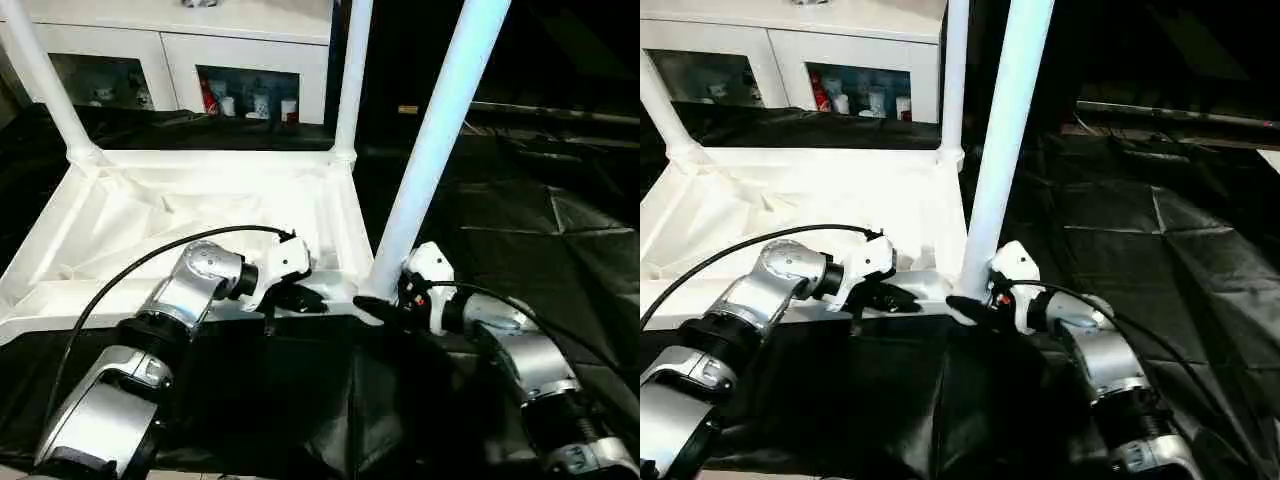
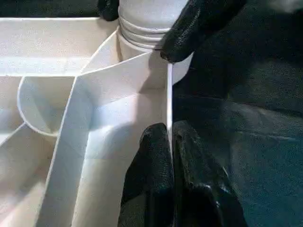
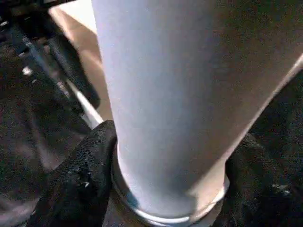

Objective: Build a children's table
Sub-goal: Rotate leg to tighten

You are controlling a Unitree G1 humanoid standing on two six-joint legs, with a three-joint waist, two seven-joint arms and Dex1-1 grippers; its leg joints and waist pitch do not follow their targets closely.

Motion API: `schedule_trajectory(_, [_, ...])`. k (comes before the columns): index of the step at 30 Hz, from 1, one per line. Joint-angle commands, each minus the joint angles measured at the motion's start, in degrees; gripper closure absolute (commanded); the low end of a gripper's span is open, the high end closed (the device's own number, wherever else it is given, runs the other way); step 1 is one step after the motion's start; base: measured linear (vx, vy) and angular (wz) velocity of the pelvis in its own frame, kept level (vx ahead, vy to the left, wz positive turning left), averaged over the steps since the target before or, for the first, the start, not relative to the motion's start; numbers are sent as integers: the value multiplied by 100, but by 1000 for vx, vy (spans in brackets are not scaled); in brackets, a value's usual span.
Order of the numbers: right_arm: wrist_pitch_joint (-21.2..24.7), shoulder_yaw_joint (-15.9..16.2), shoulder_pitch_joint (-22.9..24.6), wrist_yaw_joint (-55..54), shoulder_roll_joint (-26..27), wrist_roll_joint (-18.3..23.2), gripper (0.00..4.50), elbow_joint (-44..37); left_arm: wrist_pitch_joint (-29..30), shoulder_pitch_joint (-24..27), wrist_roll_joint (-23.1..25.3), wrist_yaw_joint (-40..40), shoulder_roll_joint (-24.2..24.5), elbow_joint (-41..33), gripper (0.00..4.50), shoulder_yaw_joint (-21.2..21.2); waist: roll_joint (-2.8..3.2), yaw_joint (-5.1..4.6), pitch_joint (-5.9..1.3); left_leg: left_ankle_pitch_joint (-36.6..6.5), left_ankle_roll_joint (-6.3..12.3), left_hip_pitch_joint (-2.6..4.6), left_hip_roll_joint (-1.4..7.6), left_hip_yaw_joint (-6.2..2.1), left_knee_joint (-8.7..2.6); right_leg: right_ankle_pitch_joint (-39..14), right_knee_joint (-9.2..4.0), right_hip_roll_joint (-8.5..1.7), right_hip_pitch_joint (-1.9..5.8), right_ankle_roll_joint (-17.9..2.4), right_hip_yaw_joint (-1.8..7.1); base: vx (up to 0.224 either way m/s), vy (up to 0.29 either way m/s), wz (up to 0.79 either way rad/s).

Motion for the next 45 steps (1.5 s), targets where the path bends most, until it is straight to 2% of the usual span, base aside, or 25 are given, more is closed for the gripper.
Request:
schedule_trajectory(1, [181, -251, 27, -1190, 447, -144, 177, 338, 248, 180, 214, 804, -365, 380, 450, -87, 12, -17, -196, -1741, 3, 24, 127, -70, -410, -1861, -492, -231, 162, -1052, 179, 0, 0, 0])
schedule_trajectory(2, [181, -251, 27, -1190, 447, -144, 177, 338, 248, 180, 214, 804, -365, 380, 450, -87, 11, -25, -191, -1769, -29, 24, 127, -74, -415, -1952, -500, -233, 149, -1021, 179, 0, 0, 0])
schedule_trajectory(3, [210, -395, -26, -2159, 860, -306, 177, 615, 377, 128, 241, 1254, -733, 468, 450, -87, 32, -37, -188, -1866, -99, 35, 127, -82, -425, -2123, -519, -233, 132, -949, 182, 0, 0, 0])
schedule_trajectory(5, [165, -379, -66, -2591, 1058, -435, 178, 762, 441, 86, 265, 1489, -944, 530, 450, -94, 25, -57, -179, -2001, -177, 37, 115, -103, -442, -2398, -546, -230, 115, -824, 167, 0, 0, 0])
schedule_trajectory(7, [199, -410, -112, -2862, 1215, -448, 178, 862, 496, 58, 283, 1634, -1080, 559, 450, -101, 22, -57, -177, -2150, -131, 65, 110, -111, -441, -2576, -590, -230, 99, -724, 167, 0, 0, 0])
schedule_trajectory(11, [133, -174, -269, -3208, 1591, -661, 178, 1094, 601, -4, 307, 1897, -1469, 566, 450, -146, 35, -76, -182, -2285, -55, 68, 95, -119, -449, -2811, -645, -228, 70, -553, 158, 0, 0, 0])
schedule_trajectory(12, [74, -201, -278, -3126, 1627, -625, 143, 1071, 558, -20, 339, 1888, -1464, 578, 450, -156, 18, -77, -192, -2266, -17, 55, 96, -121, -455, -2750, -643, -225, 83, -529, 154, 0, 0, 0])
schedule_trajectory(14, [37, -234, -288, -3069, 1619, -593, 143, 1057, 544, -21, 340, 1843, -1437, 573, 450, -156, 32, -74, -203, -2186, 18, 33, 101, -121, -467, -2593, -631, -224, 99, -538, 155, 0, 0, 0])
schedule_trajectory(17, [-167, -281, -394, -2737, 1367, -562, 103, 1044, 440, 6, 374, 1512, -1200, 555, 450, -157, 43, -84, -212, -2193, 32, 29, 106, -115, -470, -2435, -627, -224, 109, -595, 153, 0, 0, 0])
schedule_trajectory(20, [-139, -278, -411, -2060, 931, -387, 103, 807, 322, 35, 373, 1206, -979, 538, 450, -165, 73, -81, -232, -1979, 107, 18, 116, -91, -452, -1887, -581, -216, 132, -775, 169, 0, 0, 0])
schedule_trajectory(22, [-53, -147, -276, -1006, 285, -210, 103, 401, 348, 95, 340, 846, -831, 421, 450, -231, 4, -37, -248, -1730, 276, 3, 127, -61, -413, -1465, -533, -214, 192, -930, 166, 0, 0, 0])
schedule_trajectory(24, [26, -126, -192, -500, -3, -53, 103, 183, 378, 101, 324, 778, -817, 363, 450, -240, -2, 0, -250, -1488, 416, 10, 124, -26, -382, -1228, -514, -230, 187, -1047, 180, 0, 0, 0])
schedule_trajectory(25, [28, -126, -190, -489, -9, -49, 103, 178, 379, 100, 323, 777, -817, 362, 450, -240, -109, 7, -258, -1373, 463, -6, 126, -23, -370, -1175, -500, -227, 219, -1064, 171, 0, 0, 0])
schedule_trajectory(26, [67, -127, -155, -205, -148, 38, 103, 72, 386, 96, 314, 753, -808, 340, 450, -230, -47, 62, -278, -1109, 547, -14, 138, -35, -363, -972, -443, -249, 239, -1131, 171, 0, 0, 0])
schedule_trajectory(27, [78, -122, -140, -9, -254, 75, 103, 19, 397, 99, 307, 727, -795, 315, 450, -223, -68, 62, -265, -993, 618, -24, 144, -21, -350, -816, -433, -239, 229, -1184, 165, 0, 0, 0])
schedule_trajectory(29, [-41, -70, -163, 337, -441, 35, 103, 42, 350, 119, 310, 675, -759, 319, 450, -200, -49, 68, -268, -876, 653, -29, 144, -25, -344, -707, -417, -238, 240, -1251, 154, 0, 0, 0])
schedule_trajectory(31, [-27, -81, -210, 379, -495, 45, 103, 78, 312, 142, 315, 621, -728, 335, 450, -202, -28, 56, -261, -890, 644, -27, 143, -23, -345, -734, -420, -235, 234, -1287, 152, 0, 0, 0])
schedule_trajectory(33, [-3, -94, -229, 387, -507, 61, 103, 91, 300, 149, 318, 602, -720, 346, 450, -205, -48, 40, -251, -1038, 569, -20, 143, -27, -359, -991, -445, -237, 231, -1246, 150, 0, 0, 0])
schedule_trajectory(34, [-1, -91, -239, 369, -520, 57, 103, 99, 264, 160, 338, 614, -703, 369, 450, -205, -100, 37, -249, -1088, 557, -20, 143, -22, -358, -1090, -458, -238, 228, -1225, 149, 0, 0, 0])
schedule_trajectory(37, [63, -56, -264, 350, -456, 53, 103, 102, 265, 204, 318, 594, -606, 287, 450, -159, -64, 36, -237, -1220, 460, -18, 148, -39, -380, -1387, -481, -252, 218, -1128, 155, 0, 0, 0])
schedule_trajectory(41, [56, 6, -298, 306, -254, 22, 119, 205, 225, 356, 261, 443, -439, 101, 450, -128, -63, 3, -239, -1234, 401, -31, 150, -48, -392, -1378, -473, -247, 220, -1104, 153, 0, 0, 0])
schedule_trajectory(42, [47, 11, -326, 289, -189, 24, 130, 244, 228, 394, 223, 402, -395, 20, 450, -100, -88, 2, -244, -1193, 395, -56, 149, -64, -402, -1417, -453, -255, 238, -1077, 146, 0, 0, 0])
schedule_trajectory(43, [-7, -7, -388, 242, -95, 28, 140, 359, 233, 406, 172, 389, -361, -3, 450, -42, -232, -10, -228, -1215, 428, -61, 149, -49, -395, -1601, -480, -254, 219, -1017, 139, 0, 0, 0])
schedule_trajectory(44, [-46, -10, -417, 195, -25, 23, 140, 425, 219, 420, 142, 381, -330, 1, 450, -3, -148, 18, -261, -1139, 401, -44, 154, -65, -385, -1531, -437, -280, 222, -1049, 151, 0, 0, 0])
schedule_trajectory(45, [-103, 9, -443, 136, 52, -8, 146, 519, 143, 441, 123, 390, -286, 46, 450, 39, -245, 0, -227, -1173, 405, -56, 149, -47, -389, -1630, -469, -266, 187, -1028, 154, 0, 0, 0])
